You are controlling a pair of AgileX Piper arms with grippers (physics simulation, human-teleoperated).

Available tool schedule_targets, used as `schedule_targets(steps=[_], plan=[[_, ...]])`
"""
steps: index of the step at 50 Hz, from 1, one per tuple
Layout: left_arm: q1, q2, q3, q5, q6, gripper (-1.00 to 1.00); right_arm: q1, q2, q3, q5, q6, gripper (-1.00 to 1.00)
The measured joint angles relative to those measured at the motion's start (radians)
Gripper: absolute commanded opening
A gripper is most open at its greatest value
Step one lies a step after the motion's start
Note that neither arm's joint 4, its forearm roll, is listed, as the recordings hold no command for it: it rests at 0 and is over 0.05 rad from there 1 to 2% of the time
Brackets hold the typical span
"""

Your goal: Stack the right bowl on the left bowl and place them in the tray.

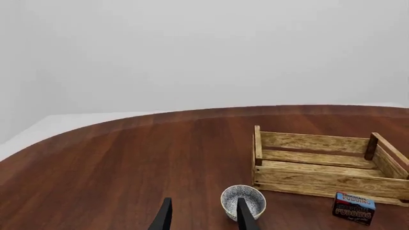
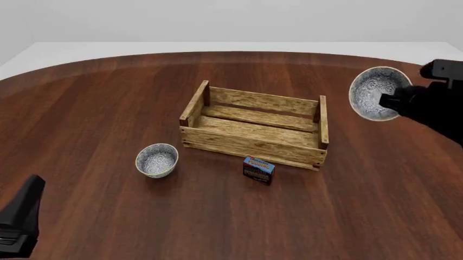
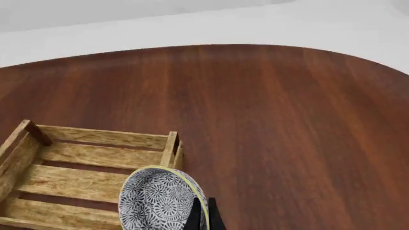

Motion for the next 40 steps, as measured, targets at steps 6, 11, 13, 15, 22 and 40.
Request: schedule_targets(steps=[6, 11, 13, 15, 22, 40], plan=[[-0.006, 0.000, -0.014, 0.009, 0.007, 1.00, 0.049, -0.084, 0.022, 0.023, 0.006, -1.00], [-0.011, 0.000, -0.025, 0.016, 0.011, 1.00, 0.096, -0.147, 0.041, 0.042, 0.009, -1.00], [-0.013, 0.000, -0.030, 0.019, 0.012, 1.00, 0.118, -0.171, 0.048, 0.048, 0.010, -1.00], [-0.016, 0.000, -0.034, 0.022, 0.014, 1.00, 0.139, -0.193, 0.055, 0.054, 0.011, -1.00], [-0.028, 0.000, -0.049, 0.031, 0.018, 1.00, 0.210, -0.248, 0.072, 0.063, 0.013, -1.00], [-0.128, 0.007, -0.087, 0.048, 0.023, 1.00, 0.346, -0.263, 0.078, 0.024, 0.005, -1.00]])
